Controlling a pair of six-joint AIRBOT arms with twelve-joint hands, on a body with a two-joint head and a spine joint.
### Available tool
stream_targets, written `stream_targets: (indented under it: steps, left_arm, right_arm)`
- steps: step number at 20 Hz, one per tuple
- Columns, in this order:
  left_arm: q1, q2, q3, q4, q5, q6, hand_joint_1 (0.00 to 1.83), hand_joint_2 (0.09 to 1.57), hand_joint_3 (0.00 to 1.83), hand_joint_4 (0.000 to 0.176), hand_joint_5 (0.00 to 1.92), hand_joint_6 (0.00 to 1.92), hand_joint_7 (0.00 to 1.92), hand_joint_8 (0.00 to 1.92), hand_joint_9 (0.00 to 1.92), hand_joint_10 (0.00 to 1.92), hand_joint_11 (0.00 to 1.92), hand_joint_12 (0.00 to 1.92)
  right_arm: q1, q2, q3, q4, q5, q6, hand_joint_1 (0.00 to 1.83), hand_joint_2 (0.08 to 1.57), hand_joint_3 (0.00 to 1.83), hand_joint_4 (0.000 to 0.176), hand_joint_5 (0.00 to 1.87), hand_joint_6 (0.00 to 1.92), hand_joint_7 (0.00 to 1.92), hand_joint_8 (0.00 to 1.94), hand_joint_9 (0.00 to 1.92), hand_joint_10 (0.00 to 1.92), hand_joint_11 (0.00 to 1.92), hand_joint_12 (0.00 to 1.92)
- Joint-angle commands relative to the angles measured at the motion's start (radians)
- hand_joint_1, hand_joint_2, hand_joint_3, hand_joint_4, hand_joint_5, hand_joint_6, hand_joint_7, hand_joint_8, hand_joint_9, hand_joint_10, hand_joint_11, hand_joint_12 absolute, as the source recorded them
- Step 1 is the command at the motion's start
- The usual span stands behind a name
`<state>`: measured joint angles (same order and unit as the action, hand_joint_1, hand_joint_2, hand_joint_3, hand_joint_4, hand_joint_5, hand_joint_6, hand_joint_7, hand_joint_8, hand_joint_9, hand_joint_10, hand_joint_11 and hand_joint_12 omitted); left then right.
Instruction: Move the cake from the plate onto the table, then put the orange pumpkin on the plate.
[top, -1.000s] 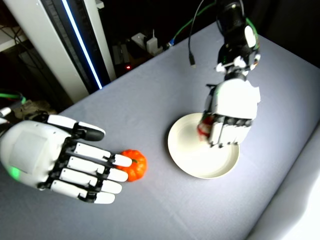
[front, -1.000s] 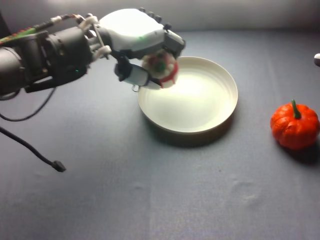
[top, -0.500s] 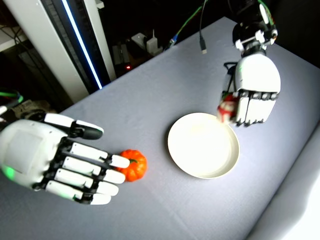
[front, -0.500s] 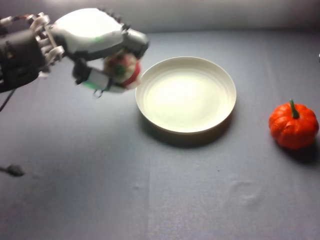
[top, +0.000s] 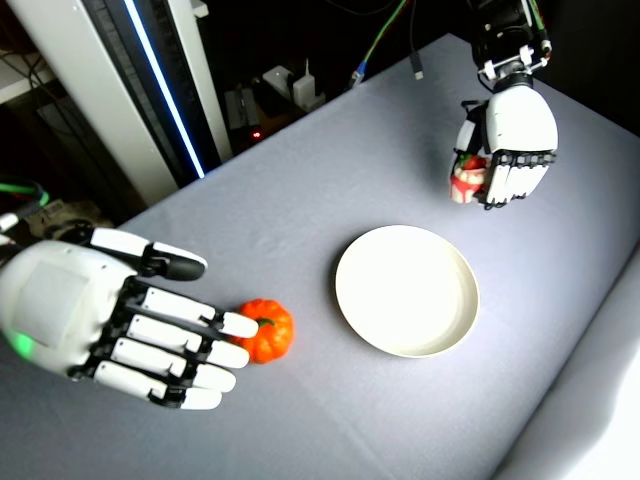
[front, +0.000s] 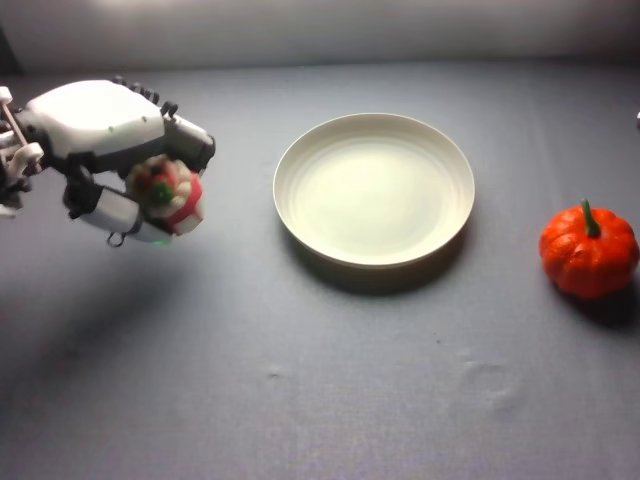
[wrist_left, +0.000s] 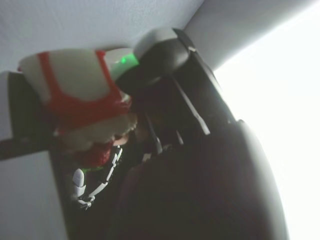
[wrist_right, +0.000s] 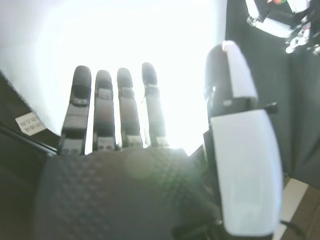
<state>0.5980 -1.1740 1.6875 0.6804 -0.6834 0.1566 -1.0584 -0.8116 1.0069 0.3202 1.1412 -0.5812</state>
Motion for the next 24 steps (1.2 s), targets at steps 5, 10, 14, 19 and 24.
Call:
stream_targets:
  steps: [5, 10, 14, 19, 24]
  left_arm:
    - [0.090, 0.042, -0.025, -0.063, -0.054, 0.000, 1.50, 1.14, 0.00, 0.000, 0.84, 1.91, 1.03, 1.92, 1.16, 1.92, 1.15, 1.92]
    - [0.137, 0.033, -0.013, -0.085, -0.036, 0.000, 1.40, 1.15, 0.00, 0.000, 0.83, 1.92, 0.96, 1.92, 1.12, 1.92, 1.16, 1.92]
    - [0.145, 0.033, -0.010, -0.109, -0.043, 0.000, 1.13, 1.16, 0.00, 0.000, 0.41, 0.70, 0.45, 0.72, 0.49, 0.80, 0.31, 1.47]
    - [0.139, 0.081, -0.062, -0.154, -0.088, 0.000, 0.80, 0.86, 0.00, 0.174, 0.00, 0.00, 0.00, 0.00, 0.00, 0.01, 0.00, 0.00]
    - [0.137, 0.142, -0.130, -0.175, -0.143, 0.000, 0.86, 0.81, 0.00, 0.176, 0.00, 0.00, 0.00, 0.00, 0.00, 0.00, 0.00, 0.00]
  right_arm:
    - [-0.001, 0.010, -0.005, 0.021, 0.136, 0.004, 0.77, 1.16, 0.00, 0.000, 0.38, 0.00, 0.21, 0.00, 0.16, 0.01, 0.00, 0.62]
    - [-0.001, 0.009, -0.007, 0.021, 0.137, 0.004, 0.78, 1.16, 0.00, 0.000, 0.35, 0.00, 0.21, 0.00, 0.16, 0.00, 0.00, 0.61]
    - [-0.007, 0.009, -0.009, 0.021, 0.137, 0.004, 0.80, 1.17, 0.00, 0.000, 0.35, 0.00, 0.21, 0.00, 0.16, 0.00, 0.00, 0.56]
    - [-0.012, 0.009, -0.008, 0.022, 0.137, 0.004, 0.79, 1.17, 0.00, 0.000, 0.34, 0.00, 0.22, 0.00, 0.19, 0.01, 0.00, 0.67]
    - [-0.016, 0.009, -0.007, 0.027, 0.137, 0.004, 0.77, 1.18, 0.01, 0.000, 0.34, 0.00, 0.20, 0.00, 0.18, 0.00, 0.00, 0.64]
